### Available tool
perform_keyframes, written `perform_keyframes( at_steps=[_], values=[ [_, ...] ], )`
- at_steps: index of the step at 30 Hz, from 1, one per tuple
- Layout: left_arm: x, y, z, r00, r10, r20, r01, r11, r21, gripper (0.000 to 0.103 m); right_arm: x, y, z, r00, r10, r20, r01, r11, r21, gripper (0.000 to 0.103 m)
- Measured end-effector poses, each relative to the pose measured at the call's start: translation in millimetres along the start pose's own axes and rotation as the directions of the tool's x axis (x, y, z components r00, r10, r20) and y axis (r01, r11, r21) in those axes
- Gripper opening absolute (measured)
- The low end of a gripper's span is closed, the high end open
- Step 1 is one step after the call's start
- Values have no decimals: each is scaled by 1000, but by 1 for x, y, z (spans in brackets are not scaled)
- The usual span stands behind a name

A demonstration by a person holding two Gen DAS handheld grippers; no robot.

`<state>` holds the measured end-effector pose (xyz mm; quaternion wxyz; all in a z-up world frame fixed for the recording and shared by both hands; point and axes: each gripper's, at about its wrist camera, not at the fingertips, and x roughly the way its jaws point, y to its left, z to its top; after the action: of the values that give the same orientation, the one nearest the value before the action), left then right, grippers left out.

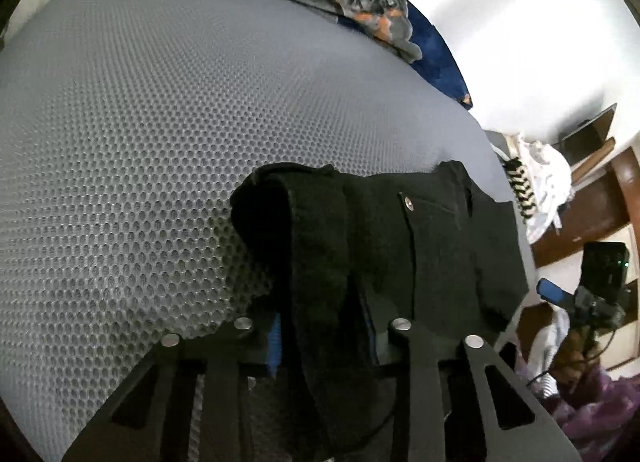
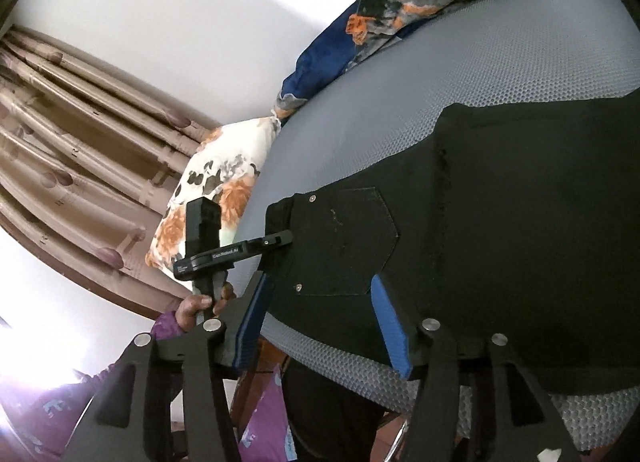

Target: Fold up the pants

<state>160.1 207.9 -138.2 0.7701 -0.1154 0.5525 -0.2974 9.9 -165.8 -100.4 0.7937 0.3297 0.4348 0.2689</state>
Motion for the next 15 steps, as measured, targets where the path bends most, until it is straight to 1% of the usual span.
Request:
perform_keyframes(
  at_steps=[1,5,8,15],
  values=[
    [-1,-3,-1,1000,9,10,-9,1000,-3,24,2,-1,1,1000,1,-2,-1,1000,1,53],
    [-15,-15,-9,997,41,72,-39,999,-28,18,1,-3,-1,1000,5,4,-5,1000,9,53],
    [-28,-25,-14,992,82,98,-78,996,-44,17,0,-6,0,1000,4,7,-4,1000,12,53],
    [-45,-68,-17,971,200,133,-197,980,-36,16,-1,-12,-2,999,37,12,-38,999,28,53]
  ],
)
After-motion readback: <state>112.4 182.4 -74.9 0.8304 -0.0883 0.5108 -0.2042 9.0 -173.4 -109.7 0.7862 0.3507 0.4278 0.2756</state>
